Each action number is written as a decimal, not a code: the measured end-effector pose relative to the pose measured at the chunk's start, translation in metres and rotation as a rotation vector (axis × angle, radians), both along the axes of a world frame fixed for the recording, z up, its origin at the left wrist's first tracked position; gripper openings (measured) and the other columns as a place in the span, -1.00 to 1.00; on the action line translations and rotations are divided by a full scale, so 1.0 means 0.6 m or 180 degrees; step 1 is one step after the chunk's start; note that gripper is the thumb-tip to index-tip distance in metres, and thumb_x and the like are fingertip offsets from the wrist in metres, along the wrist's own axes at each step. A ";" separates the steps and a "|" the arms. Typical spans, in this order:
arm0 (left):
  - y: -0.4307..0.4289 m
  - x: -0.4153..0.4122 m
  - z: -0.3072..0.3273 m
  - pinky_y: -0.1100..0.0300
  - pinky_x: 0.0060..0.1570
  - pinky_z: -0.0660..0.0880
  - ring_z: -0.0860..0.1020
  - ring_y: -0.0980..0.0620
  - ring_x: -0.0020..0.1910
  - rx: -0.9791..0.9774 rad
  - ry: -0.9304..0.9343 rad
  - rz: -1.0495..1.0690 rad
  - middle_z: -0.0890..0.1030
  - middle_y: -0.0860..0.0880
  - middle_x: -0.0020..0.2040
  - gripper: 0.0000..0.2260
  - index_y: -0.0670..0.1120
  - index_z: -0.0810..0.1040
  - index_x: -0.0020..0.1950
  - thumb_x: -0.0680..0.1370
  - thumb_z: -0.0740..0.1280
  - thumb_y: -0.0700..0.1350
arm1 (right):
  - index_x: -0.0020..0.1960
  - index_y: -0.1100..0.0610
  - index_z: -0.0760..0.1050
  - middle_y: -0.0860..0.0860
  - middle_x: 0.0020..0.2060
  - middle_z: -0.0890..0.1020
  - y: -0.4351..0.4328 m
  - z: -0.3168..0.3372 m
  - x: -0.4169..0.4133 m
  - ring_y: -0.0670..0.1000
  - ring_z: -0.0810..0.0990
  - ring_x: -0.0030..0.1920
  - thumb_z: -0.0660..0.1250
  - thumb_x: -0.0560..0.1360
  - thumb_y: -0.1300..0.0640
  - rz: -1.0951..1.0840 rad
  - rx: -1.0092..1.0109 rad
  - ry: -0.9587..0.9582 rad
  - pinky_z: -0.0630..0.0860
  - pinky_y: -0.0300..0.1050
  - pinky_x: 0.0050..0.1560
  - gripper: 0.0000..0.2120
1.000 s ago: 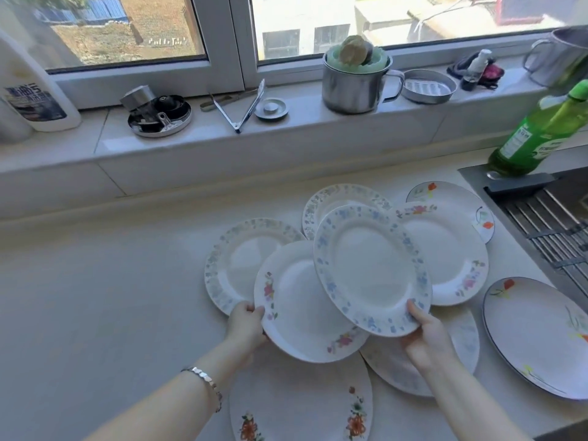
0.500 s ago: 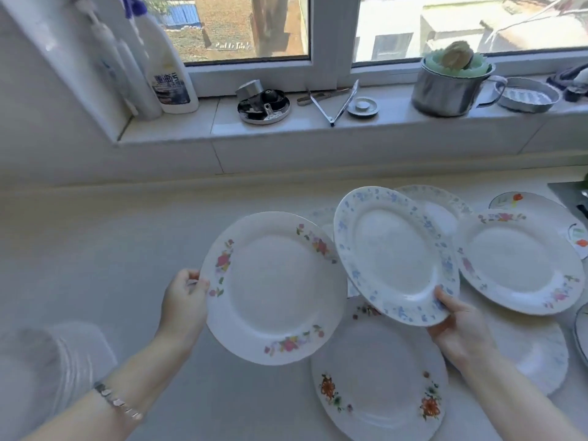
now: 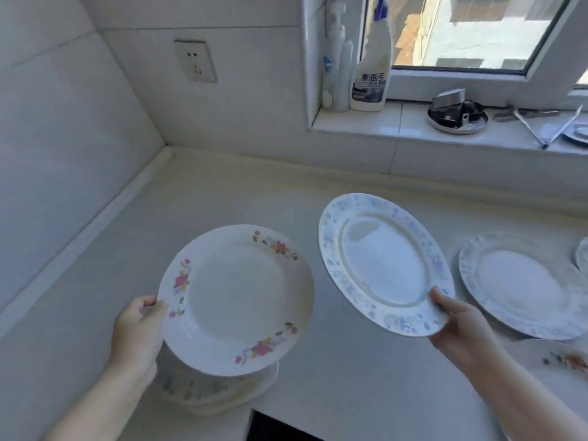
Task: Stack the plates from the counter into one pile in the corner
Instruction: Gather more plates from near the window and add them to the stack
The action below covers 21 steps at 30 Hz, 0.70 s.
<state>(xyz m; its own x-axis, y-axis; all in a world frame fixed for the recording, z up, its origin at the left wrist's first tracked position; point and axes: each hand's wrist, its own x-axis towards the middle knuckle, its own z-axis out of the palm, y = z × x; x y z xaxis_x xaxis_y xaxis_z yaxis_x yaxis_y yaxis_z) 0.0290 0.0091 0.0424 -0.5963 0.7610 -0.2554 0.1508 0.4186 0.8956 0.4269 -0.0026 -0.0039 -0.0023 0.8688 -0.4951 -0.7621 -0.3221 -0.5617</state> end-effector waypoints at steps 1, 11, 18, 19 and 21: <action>-0.002 -0.021 -0.005 0.07 -0.15 0.35 0.48 -0.13 -0.12 -0.0042 -0.0046 0.0041 0.52 -0.19 -0.17 -0.77 -0.07 0.43 -0.29 0.55 0.22 -0.27 | -0.05 0.13 0.62 0.03 -0.18 0.73 0.010 -0.002 -0.023 -0.01 0.72 -0.22 0.65 -0.43 0.14 0.0068 -0.0009 -0.0007 0.65 0.01 -0.27 -0.10; 0.000 -0.088 -0.051 0.17 -0.36 0.28 0.43 -0.06 -0.31 -0.0306 -0.0147 -0.0075 0.50 -0.11 -0.32 -0.76 -0.11 0.41 -0.31 0.54 0.21 -0.33 | -0.24 0.07 0.72 0.04 -0.18 0.73 0.055 -0.010 -0.138 -0.01 0.71 -0.21 0.65 -0.33 0.09 0.0455 0.0004 -0.0339 0.65 -0.04 -0.29 -0.37; 0.007 -0.115 -0.069 0.14 -0.34 0.26 0.48 -0.11 -0.25 -0.0871 0.0473 -0.0531 0.54 -0.19 -0.26 -0.84 -0.17 0.41 -0.27 0.52 0.21 -0.28 | -0.28 0.10 0.72 0.02 -0.24 0.73 0.075 0.002 -0.150 -0.03 0.71 -0.25 0.64 -0.39 0.11 0.0534 -0.0130 -0.0454 0.62 -0.12 -0.38 -0.36; 0.010 -0.120 -0.070 0.14 -0.34 0.25 0.49 -0.13 -0.23 -0.1011 0.0663 -0.0645 0.54 -0.18 -0.26 -0.85 -0.17 0.41 -0.26 0.52 0.22 -0.25 | -0.27 0.11 0.72 0.02 -0.23 0.73 0.078 0.003 -0.151 -0.03 0.71 -0.25 0.64 -0.36 0.12 0.0548 -0.0154 -0.0470 0.62 -0.11 -0.38 -0.37; 0.012 -0.125 -0.067 0.15 -0.37 0.24 0.48 -0.13 -0.24 -0.1183 0.1053 -0.0888 0.50 -0.12 -0.32 -0.81 -0.18 0.41 -0.24 0.54 0.26 -0.13 | -0.20 0.14 0.70 0.02 -0.25 0.73 0.084 0.010 -0.155 -0.02 0.71 -0.27 0.60 -0.14 0.18 0.0600 -0.0215 -0.0535 0.62 -0.10 -0.39 -0.52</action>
